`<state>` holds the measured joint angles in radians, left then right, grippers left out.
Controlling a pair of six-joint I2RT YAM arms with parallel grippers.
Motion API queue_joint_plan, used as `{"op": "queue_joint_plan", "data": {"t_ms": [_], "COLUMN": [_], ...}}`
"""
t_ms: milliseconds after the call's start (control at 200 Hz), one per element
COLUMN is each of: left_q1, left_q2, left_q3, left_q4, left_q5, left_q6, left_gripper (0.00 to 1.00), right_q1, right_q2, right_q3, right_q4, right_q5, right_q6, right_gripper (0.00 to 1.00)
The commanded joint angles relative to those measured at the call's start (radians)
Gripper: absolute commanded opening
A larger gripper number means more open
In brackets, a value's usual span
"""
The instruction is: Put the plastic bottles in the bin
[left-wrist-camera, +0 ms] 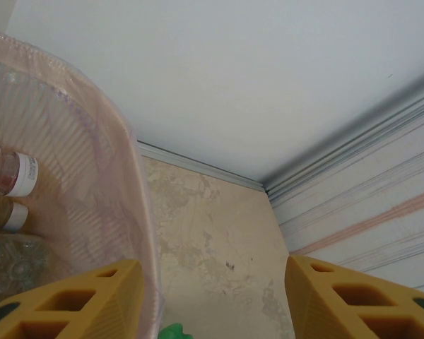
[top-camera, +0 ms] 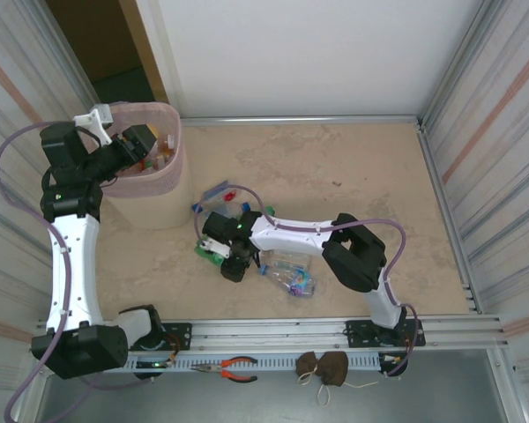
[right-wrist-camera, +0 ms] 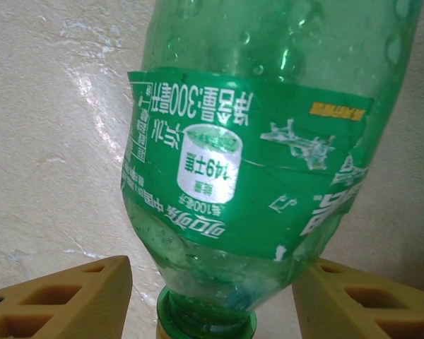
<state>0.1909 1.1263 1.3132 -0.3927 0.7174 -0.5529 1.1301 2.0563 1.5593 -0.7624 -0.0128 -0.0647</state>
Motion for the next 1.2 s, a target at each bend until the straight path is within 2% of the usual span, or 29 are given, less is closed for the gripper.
{"op": "queue_joint_plan", "data": {"t_ms": [0, 656, 912, 1042, 1197], "left_q1": [0.006, 0.007, 0.007, 0.007, 0.007], "left_q2": [-0.024, -0.045, -0.055, -0.059, -0.055], "left_q3": [-0.008, -0.003, 0.021, 0.035, 0.064], "left_q4": [0.014, 0.008, -0.015, -0.025, -0.048], "left_q5": [0.021, 0.007, -0.009, -0.003, 0.016], "left_q6": [0.003, -0.009, -0.026, -0.031, -0.02], "left_gripper": [0.55, 0.54, 0.54, 0.53, 0.53], "right_q1": [0.007, 0.019, 0.018, 0.016, 0.0], "right_q2": [0.021, 0.047, 0.045, -0.001, -0.117], "right_q3": [0.021, -0.011, -0.015, -0.033, -0.084], "right_q4": [-0.037, -0.04, -0.034, -0.012, 0.06], "right_q5": [0.039, 0.075, 0.09, 0.088, 0.045], "right_q6": [0.05, 0.078, 0.09, 0.097, 0.119], "right_gripper": [0.59, 0.48, 0.4, 0.33, 0.31]}}
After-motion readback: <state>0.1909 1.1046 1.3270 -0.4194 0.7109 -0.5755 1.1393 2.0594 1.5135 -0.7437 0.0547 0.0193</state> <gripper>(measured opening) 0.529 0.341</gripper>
